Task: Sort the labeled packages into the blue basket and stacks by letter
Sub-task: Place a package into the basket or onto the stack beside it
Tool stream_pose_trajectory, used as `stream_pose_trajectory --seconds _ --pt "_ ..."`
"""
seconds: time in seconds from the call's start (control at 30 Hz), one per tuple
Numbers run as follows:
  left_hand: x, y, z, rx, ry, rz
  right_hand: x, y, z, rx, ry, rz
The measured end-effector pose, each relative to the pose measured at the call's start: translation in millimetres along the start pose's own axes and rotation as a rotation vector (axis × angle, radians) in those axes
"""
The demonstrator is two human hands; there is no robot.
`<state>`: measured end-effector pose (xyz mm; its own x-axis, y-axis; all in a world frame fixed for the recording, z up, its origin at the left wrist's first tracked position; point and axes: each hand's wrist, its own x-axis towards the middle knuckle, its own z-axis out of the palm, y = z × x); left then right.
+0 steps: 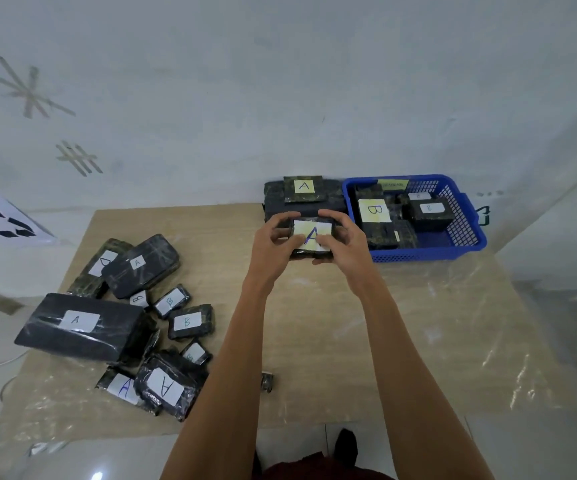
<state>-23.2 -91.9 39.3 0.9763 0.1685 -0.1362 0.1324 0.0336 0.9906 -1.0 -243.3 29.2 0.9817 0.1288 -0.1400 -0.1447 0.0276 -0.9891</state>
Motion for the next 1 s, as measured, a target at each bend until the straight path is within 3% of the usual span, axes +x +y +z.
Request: stream_pose_trajectory --seconds 0.4,0.63,0.77,0.87,1.0 --pt "-7 3 -6 0.042 0.030 0.013 -11 -3 8 0.040 0.027 0.011" --pt "-5 8 -5 0.050 -0.018 0.055 -14 -20 10 0.001 0.031 0.306" --pt "-7 9 -1 0.057 -0.082 0.073 -12 -19 12 -0.003 0.062 0.304" --pt "-9 11 0 0.045 -0.094 0.001 -12 -17 10 -0.022 0.081 0.273" --pt "-11 8 2 0.003 -0.160 -0.244 -13 -15 14 -0.026 0.076 0.264"
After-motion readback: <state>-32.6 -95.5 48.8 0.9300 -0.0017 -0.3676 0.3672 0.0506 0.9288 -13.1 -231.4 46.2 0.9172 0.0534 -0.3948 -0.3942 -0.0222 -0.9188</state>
